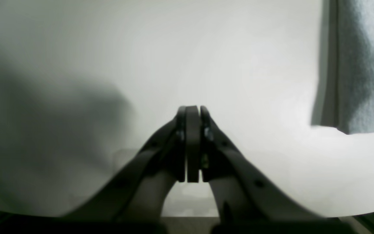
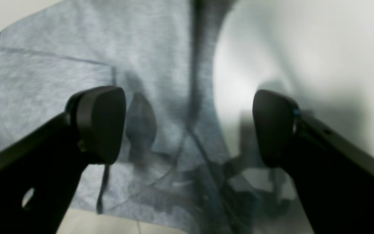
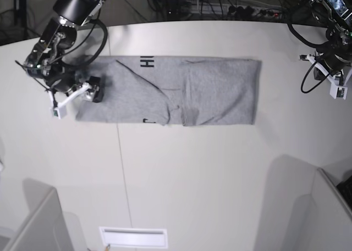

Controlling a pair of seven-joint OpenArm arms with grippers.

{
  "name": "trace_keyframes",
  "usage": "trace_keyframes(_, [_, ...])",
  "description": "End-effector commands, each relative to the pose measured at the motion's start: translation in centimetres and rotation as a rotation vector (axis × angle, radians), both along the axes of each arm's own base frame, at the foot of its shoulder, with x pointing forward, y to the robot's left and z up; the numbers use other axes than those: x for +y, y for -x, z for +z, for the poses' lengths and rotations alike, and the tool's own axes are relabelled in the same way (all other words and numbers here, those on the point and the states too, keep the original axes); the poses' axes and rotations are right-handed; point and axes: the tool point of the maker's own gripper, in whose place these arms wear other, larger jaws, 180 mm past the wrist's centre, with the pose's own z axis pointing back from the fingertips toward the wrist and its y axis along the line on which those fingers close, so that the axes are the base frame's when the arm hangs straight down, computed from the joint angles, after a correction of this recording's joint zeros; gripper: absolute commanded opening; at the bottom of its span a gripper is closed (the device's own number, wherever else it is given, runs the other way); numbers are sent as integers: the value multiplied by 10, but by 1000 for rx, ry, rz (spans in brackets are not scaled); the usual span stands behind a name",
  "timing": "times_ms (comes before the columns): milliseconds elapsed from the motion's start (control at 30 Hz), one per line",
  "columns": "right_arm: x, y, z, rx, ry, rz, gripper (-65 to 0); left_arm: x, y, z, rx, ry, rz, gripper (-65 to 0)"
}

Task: Fold the T-shirt properly
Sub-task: 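Release the folded end and raise the left gripper away, then grasp the strip end with the right gripper and fold it over toward the left gripper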

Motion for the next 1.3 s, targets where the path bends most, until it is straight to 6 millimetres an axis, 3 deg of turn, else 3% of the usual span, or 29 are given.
trace_keyframes(0, [17,19,-11,74,-22,45,-75,5,-6,10,-31,-22,-12,-650])
trace_keyframes(133, [41,33,-14,103,-31,121,-78,6,-7,12,-34,-27,-13,-650])
trace_keyframes(200, [44,32,-16,105,-36,129,-123,6,-8,12,-35,-28,-18,-650])
trace_keyframes(333, [49,33,-24,137,-62,138,-317,6,-8,12,-34,-27,-18,-650])
trace_keyframes(500, [54,31,-31,153,-87,143,-650,-3,-12,-5,-15,20,-42,-650])
trace_keyframes(600, [53,22,-25,133,-76,149,-650,-18,-26,-20,-3,1,-143,-650])
trace_keyframes(700, [43,7,-4,66,-23,148,-650,-32,-31,-41,69,-56,-227,-650])
trace_keyframes(833, [55,-8,29,-32,53,227,-650,-53,-38,-52,112,-93,-320,-650])
trace_keyframes(1033, [99,-22,64,-121,66,310,-650,-100,-48,-80,198,-130,-466,-650])
trace_keyframes(1267, [158,-18,85,-178,8,401,-650,-141,-52,-86,196,-128,-546,-650])
